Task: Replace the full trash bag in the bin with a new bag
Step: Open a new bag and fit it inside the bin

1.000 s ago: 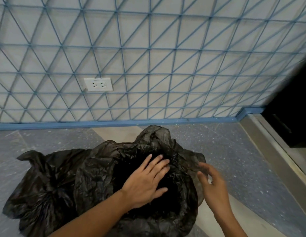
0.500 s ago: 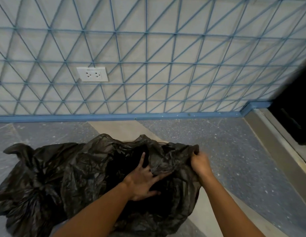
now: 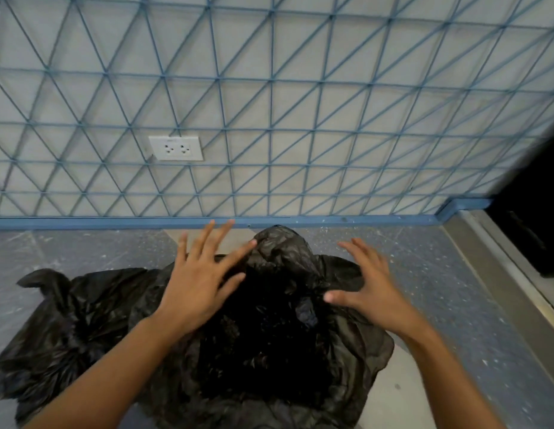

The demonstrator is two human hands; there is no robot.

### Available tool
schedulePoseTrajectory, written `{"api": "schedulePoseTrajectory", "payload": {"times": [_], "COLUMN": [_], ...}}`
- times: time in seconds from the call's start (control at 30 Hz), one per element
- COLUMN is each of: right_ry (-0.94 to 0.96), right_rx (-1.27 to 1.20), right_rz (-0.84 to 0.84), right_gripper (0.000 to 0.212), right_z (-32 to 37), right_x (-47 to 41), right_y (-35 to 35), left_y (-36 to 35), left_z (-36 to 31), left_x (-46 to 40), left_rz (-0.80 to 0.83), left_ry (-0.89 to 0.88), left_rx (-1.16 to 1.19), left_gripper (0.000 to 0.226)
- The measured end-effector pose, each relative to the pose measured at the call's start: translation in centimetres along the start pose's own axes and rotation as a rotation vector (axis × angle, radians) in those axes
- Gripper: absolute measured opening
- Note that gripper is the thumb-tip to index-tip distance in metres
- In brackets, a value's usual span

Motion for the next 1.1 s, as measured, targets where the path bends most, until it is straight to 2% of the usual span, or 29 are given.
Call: {"api": "schedulePoseTrajectory", "payload": {"times": [0.03, 0.1, 0.17, 0.2, 0.27, 0.37, 0.5, 0.6, 0.7, 0.73, 0.77, 0.83, 0.87, 0.9, 0.93, 0.97, 1.03, 1.07, 1.1], "right_ry": [0.013, 0.011, -0.087, -0.150, -0.255, -0.406, -0.656, -0.704, -0.638, -0.583, -0.526, -0.409, -0.327, -0.221, -0.136, -0.110, -0.175, -0.208, -0.230], "right_rx": [0.007, -0.107, -0.353, -0.459, -0.514, -0.596, -0.609, -0.721, -0.795, -0.811, -0.784, -0.542, -0.391, -0.295, -0.254, -0.242, -0.249, -0.277, -0.321], "right_rz": [-0.025, -0.074, -0.131, -0.182, -0.266, -0.246, 0.062, 0.132, 0.164, 0.116, 0.029, -0.249, -0.375, -0.409, -0.331, -0.165, 0.149, 0.217, 0.205], "right_gripper": [0.084, 0.055, 0.028, 0.023, 0.028, 0.035, 0.045, 0.033, 0.021, 0.021, 0.024, 0.031, 0.033, 0.034, 0.037, 0.042, 0.045, 0.039, 0.032], "right_z": [0.6, 0.9, 0.1, -0.5, -1.7, -3.3, -5.1, -5.6, -5.3, -5.2, -5.3, -4.5, -3.3, -1.6, 0.0, 1.0, 1.5, 1.1, 0.7], "right_x": [-0.9, -2.6, -3.9, -4.4, -5.0, -5.6, -4.3, -2.6, -2.2, -2.6, -3.0, -3.4, -3.4, -3.6, -4.0, -4.6, -5.1, -5.0, -4.8], "right_y": [-0.8, -2.0, -2.8, -3.0, -2.9, -3.1, -4.9, -6.0, -5.4, -4.6, -3.4, -0.5, 0.7, 1.0, 0.3, -1.2, -4.8, -6.1, -6.7], "left_y": [-0.3, -1.5, -2.3, -2.8, -3.8, -4.8, -7.3, -9.6, -9.7, -9.2, -8.5, -6.0, -4.8, -4.3, -4.5, -5.2, -7.0, -7.8, -8.1], "left_z": [1.1, 2.9, 4.5, 5.2, 6.1, 7.3, 8.7, 9.0, 9.0, 8.9, 9.1, 9.1, 8.2, 6.9, 5.6, 4.4, 3.3, 3.3, 3.4], "left_x": [-0.4, -1.0, -1.5, -1.6, -2.1, -2.8, -2.0, -0.5, 0.4, 0.1, -0.5, -1.8, -2.4, -2.9, -3.2, -3.1, -2.1, -1.5, -1.0], "left_rz": [0.016, 0.067, 0.057, 0.074, 0.112, 0.158, 0.323, 0.622, 0.749, 0.726, 0.585, 0.191, 0.085, 0.074, 0.158, 0.301, 0.534, 0.572, 0.563], "left_ry": [0.084, 0.262, 0.404, 0.459, 0.507, 0.613, 0.781, 0.838, 0.871, 0.816, 0.786, 0.645, 0.535, 0.430, 0.366, 0.351, 0.411, 0.488, 0.572], "left_rx": [0.130, 0.476, 0.565, 0.596, 0.675, 0.797, 0.853, 0.691, 0.756, 0.808, 0.865, 0.824, 0.792, 0.825, 0.883, 0.928, 1.022, 1.106, 1.197], "left_gripper": [0.059, 0.060, 0.029, 0.019, 0.030, 0.042, 0.041, 0.043, 0.043, 0.042, 0.037, 0.019, 0.015, 0.017, 0.024, 0.032, 0.045, 0.049, 0.053]}}
Point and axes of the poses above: each hand's wrist, its own x-axis away from the middle knuckle, its own y-axis out of the back of the hand, z = x × y, the point moved 5 cm from there along -x, towards the middle knuckle, and after that the axes turned 7 degrees about z, right-handed, at the moved point
